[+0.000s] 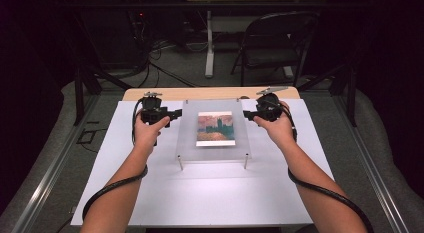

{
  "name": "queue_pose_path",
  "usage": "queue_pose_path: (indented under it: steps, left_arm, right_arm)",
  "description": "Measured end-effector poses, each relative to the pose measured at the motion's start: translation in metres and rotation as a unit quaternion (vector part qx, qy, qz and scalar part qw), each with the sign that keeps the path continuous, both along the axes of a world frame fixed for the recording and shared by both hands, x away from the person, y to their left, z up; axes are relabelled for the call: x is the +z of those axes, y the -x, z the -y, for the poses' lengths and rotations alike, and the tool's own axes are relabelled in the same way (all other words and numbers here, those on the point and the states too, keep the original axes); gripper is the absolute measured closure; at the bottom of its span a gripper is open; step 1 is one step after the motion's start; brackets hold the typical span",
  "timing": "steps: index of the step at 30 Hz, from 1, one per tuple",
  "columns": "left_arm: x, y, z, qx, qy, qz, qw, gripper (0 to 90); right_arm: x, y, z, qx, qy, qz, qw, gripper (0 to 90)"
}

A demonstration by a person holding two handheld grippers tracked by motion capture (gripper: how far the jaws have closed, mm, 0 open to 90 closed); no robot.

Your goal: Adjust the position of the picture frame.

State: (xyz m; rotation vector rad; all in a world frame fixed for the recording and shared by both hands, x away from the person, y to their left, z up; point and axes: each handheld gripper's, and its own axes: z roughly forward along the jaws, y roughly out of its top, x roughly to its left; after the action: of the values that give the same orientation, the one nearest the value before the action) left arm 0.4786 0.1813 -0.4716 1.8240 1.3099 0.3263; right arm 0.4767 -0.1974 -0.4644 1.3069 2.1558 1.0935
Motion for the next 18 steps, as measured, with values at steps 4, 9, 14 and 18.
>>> queue_pose_path:
  steps: [4, 9, 14, 18]
  left_arm:
    - [-0.006, -0.005, 0.003, 0.005, 0.006, -0.003, 1.0000, 30.9]
    - [-0.012, -0.010, 0.006, 0.008, 0.006, -0.011, 0.9999, 30.9]
    - [-0.023, -0.016, 0.010, 0.005, 0.003, -0.031, 0.9995, 31.0]
    - [-0.028, -0.017, 0.011, 0.003, 0.001, -0.043, 0.9991, 31.0]
  right_arm:
    - [-0.002, -0.007, -0.002, -0.003, 0.004, -0.002, 1.0000, 37.3]
    - [-0.009, -0.014, -0.004, -0.010, -0.002, -0.011, 0.9999, 37.1]
    - [-0.019, -0.018, -0.008, -0.013, -0.004, -0.021, 0.9997, 37.3]
    - [-0.024, -0.018, -0.009, -0.020, 0.002, -0.013, 0.9997, 38.0]
